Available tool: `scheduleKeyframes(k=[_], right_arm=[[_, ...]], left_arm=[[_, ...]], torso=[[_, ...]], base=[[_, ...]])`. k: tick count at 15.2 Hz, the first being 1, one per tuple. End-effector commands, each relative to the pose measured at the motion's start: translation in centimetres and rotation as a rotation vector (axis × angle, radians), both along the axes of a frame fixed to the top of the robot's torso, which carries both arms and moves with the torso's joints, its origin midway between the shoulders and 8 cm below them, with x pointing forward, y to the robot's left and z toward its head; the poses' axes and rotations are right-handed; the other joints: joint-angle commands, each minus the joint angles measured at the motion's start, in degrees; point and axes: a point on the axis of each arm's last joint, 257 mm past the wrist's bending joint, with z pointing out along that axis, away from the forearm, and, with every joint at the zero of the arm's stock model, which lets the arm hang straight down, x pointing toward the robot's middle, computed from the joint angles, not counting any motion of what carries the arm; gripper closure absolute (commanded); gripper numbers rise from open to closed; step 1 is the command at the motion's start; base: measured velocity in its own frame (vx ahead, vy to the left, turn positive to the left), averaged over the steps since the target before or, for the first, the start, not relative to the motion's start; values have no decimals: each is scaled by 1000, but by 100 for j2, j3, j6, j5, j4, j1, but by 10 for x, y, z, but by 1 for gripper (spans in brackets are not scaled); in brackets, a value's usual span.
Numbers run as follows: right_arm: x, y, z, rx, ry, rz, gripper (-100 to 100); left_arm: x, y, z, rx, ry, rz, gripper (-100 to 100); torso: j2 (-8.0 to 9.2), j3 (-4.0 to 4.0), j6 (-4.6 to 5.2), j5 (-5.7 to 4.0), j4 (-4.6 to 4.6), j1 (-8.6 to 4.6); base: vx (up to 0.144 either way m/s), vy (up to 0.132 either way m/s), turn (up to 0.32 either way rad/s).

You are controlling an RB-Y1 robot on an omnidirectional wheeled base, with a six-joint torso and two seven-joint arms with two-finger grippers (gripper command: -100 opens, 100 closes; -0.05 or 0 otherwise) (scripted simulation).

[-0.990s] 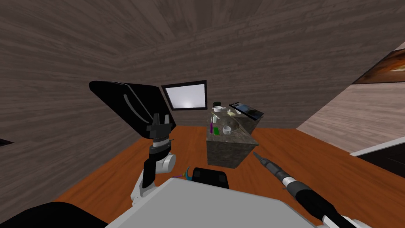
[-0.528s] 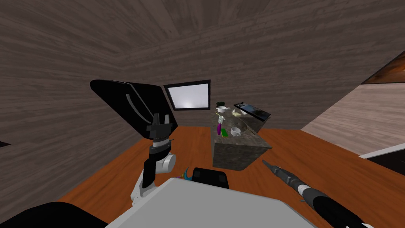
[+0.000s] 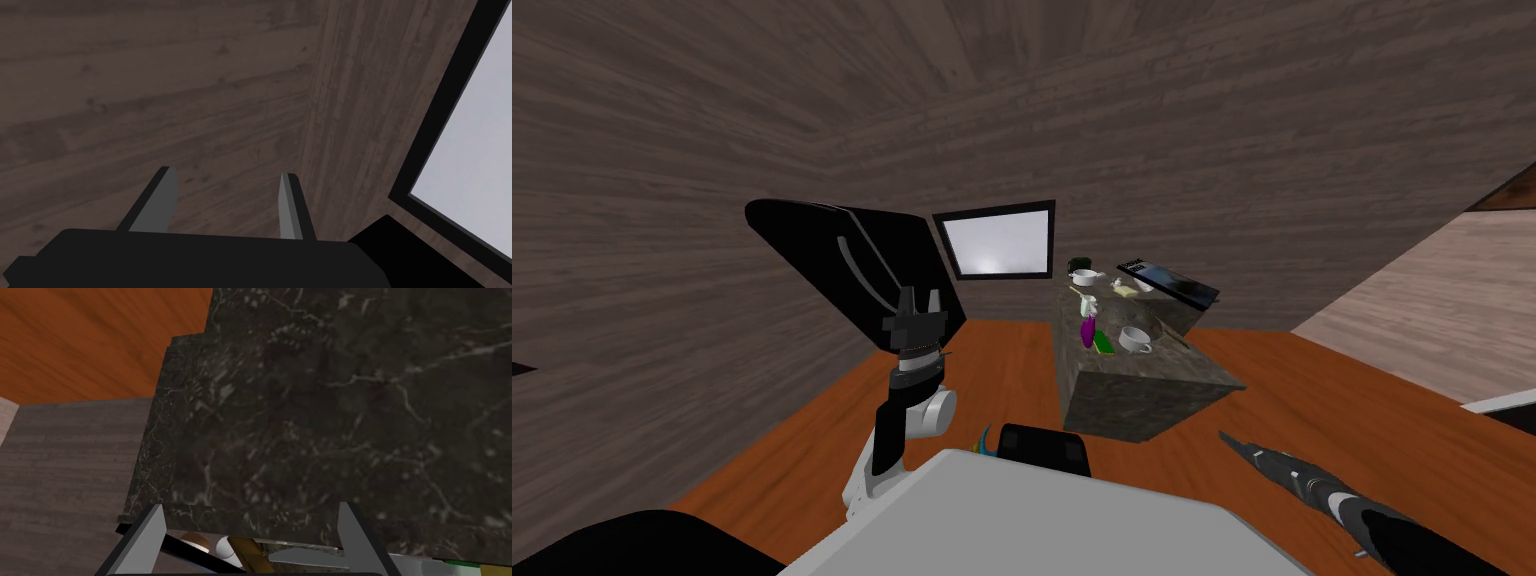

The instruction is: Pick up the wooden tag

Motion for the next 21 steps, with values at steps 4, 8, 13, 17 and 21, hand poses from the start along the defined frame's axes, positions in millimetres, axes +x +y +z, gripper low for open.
scheduleKeyframes(k=[4, 8, 13, 17, 21], right_arm=[[-35, -70, 7, -210, 181, 3, -100], [-48, -95, 14, -283, 249, -7, -100], [-67, -135, 31, -404, 359, -9, -100], [-83, -167, 49, -505, 455, -11, -100], [-96, -189, 64, -582, 534, -13, -100]], left_arm=[[0, 0, 0, 0, 0, 0, 0], [0, 0, 0, 0, 0, 0, 0], [0, 0, 0, 0, 0, 0, 0], [0, 0, 0, 0, 0, 0, 0], [0, 0, 0, 1, 0, 0, 0]], torso=[[-8, -5, 0, 1, -2, 0], [-1, -2, 8, -7, -2, -41], [-4, -2, 1, -12, -1, -55], [-66, -39, -8, -15, -15, -68], [-89, -51, -2, -18, -19, -81]], base=[[103, 219, 17], [82, 120, -52], [96, 88, 48], [222, 55, 129], [276, 25, -3]])
